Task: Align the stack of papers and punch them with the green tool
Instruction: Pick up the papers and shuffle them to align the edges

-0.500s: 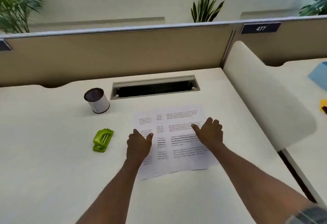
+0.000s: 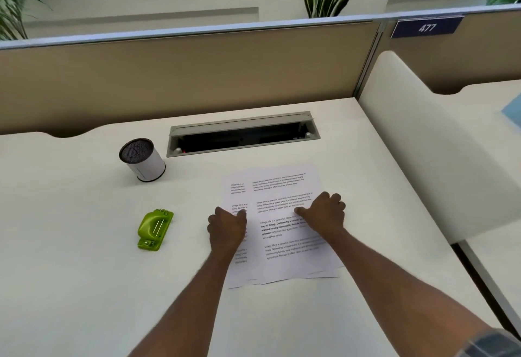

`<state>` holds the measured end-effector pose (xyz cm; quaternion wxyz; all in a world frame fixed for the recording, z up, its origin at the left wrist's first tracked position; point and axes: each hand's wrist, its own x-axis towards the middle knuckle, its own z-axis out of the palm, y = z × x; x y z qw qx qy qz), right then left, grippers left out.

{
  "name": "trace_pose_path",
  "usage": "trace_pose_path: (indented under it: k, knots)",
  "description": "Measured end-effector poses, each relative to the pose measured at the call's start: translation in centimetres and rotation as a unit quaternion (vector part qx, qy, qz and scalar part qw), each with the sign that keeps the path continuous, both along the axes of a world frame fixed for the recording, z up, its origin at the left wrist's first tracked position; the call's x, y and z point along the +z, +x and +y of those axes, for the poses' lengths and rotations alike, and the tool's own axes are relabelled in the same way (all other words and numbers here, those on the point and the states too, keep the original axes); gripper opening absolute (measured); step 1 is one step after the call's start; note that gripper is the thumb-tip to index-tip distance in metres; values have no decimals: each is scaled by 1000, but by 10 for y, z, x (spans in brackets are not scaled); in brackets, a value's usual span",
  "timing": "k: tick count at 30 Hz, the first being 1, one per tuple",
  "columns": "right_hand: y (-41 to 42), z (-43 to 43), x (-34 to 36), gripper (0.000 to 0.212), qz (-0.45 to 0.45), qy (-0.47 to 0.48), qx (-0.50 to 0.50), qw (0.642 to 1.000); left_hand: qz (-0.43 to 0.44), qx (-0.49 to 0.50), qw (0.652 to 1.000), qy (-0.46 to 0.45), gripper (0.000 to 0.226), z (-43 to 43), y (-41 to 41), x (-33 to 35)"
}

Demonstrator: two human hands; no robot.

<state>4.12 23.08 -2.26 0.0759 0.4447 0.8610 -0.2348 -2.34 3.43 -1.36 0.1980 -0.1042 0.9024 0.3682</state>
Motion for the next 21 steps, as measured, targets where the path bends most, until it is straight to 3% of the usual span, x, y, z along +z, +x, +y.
trace_pose_path:
  k: [8,14,19,21]
  knots:
    - [-12,-27,-1,69,22,-49,11,999,4,-15,999,30,58,14,4,-3]
    - [-9,-11,0,47,55,-59,-103,991,17,4,999,-31,53,7,4,1]
    - [-17,-23,1,36,39,-100,-73,992,-3,7,1000,15,50,17,1,-2]
    - [-20,-27,-1,41,34,-114,-73,990,-17,21,999,21,51,18,-1,-7]
